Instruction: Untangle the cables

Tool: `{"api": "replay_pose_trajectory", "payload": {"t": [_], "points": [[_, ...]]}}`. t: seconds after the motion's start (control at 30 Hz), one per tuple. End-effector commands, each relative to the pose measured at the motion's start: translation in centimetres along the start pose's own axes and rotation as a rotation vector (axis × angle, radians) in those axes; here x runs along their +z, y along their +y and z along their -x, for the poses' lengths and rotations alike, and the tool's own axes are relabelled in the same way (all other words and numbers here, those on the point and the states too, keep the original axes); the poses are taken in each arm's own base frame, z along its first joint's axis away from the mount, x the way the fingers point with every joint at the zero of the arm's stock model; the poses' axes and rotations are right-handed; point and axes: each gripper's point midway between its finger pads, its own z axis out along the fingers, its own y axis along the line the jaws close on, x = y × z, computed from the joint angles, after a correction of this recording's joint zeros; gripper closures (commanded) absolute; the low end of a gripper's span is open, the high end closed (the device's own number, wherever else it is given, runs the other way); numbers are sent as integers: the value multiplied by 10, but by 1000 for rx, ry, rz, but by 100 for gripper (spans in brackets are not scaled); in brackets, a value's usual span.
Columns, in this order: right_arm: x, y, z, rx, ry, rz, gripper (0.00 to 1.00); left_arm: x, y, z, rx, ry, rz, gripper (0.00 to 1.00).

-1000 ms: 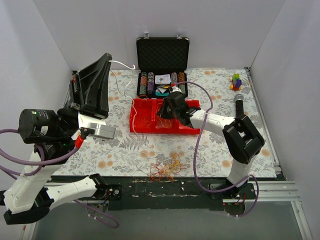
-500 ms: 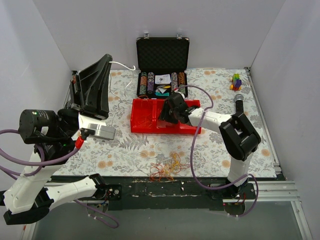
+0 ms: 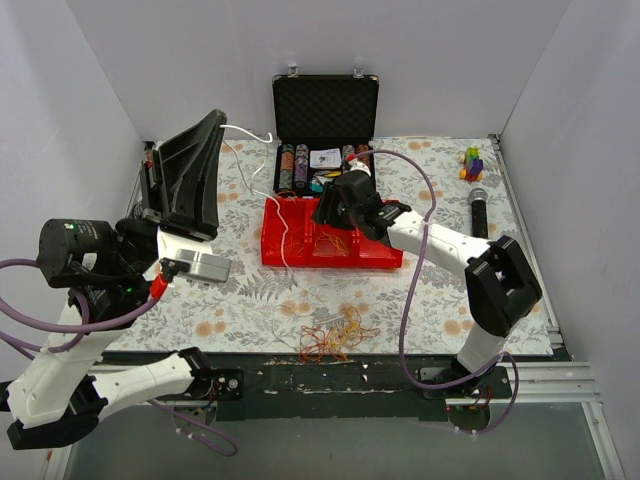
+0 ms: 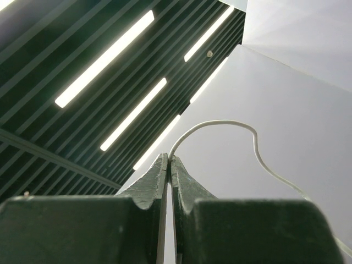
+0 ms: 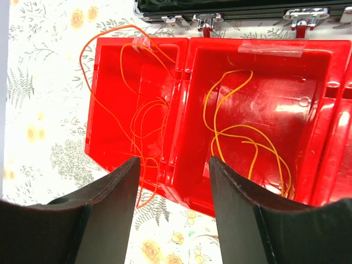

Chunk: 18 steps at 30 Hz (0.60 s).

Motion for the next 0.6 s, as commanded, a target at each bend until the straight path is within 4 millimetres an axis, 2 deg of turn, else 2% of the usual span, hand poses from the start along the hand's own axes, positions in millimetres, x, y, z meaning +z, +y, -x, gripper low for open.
{"api": "replay_pose_trajectory", "payload": {"t": [0.0, 0.1, 0.17, 0.23, 0.3, 0.43, 0.57], "points": [[-27, 14, 36, -54, -113, 4, 38, 1, 1, 2, -2, -10, 1, 100], [-48, 14, 55, -82, -197, 4, 38, 5, -2, 5, -19, -34, 5, 100], [-67, 7, 71, -85, -264, -39, 38, 12, -9, 6, -24, -58, -6, 100], [-88, -5, 84, -74, -332, -97, 38, 21, -19, 6, -26, -84, -22, 100], [-109, -22, 89, -45, -389, -153, 41, 30, -32, 5, -16, -103, -46, 100], [-142, -52, 77, 15, -461, -192, 43, 51, -47, -6, -24, -105, -25, 100], [-155, -81, 56, 32, -454, -245, 44, 66, -49, -12, -54, -122, 58, 100]]}}
